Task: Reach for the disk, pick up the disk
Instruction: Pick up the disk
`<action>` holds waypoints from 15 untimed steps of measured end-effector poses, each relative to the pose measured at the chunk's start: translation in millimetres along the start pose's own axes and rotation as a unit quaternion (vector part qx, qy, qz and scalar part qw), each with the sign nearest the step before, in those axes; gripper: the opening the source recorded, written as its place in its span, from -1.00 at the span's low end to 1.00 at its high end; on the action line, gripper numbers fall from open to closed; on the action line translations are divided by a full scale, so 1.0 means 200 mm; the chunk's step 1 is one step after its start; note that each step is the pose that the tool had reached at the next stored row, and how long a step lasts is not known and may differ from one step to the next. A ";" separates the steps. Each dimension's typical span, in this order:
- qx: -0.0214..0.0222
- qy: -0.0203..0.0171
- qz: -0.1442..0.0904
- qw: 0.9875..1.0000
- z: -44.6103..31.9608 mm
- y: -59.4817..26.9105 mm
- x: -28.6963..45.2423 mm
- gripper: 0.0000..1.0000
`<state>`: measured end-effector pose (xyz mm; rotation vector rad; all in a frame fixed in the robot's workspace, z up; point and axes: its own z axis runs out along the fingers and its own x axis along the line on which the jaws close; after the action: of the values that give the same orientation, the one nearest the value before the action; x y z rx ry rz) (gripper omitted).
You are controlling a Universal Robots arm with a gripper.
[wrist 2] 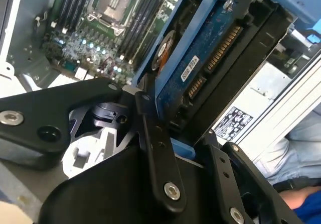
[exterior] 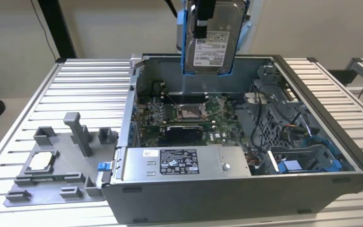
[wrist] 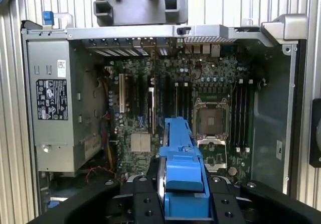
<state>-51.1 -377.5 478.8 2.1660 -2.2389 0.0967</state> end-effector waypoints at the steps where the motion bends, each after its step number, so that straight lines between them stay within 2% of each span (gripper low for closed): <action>1: 0.000 0.000 0.000 1.000 0.000 -0.012 0.000 -1.00; 11: 0.000 0.000 0.000 1.000 0.003 -0.134 -0.005 -1.00; 15: 0.000 0.000 0.000 1.000 0.005 -0.211 -0.007 -1.00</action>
<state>-8.9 -377.6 478.8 2.1658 -2.2390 0.0967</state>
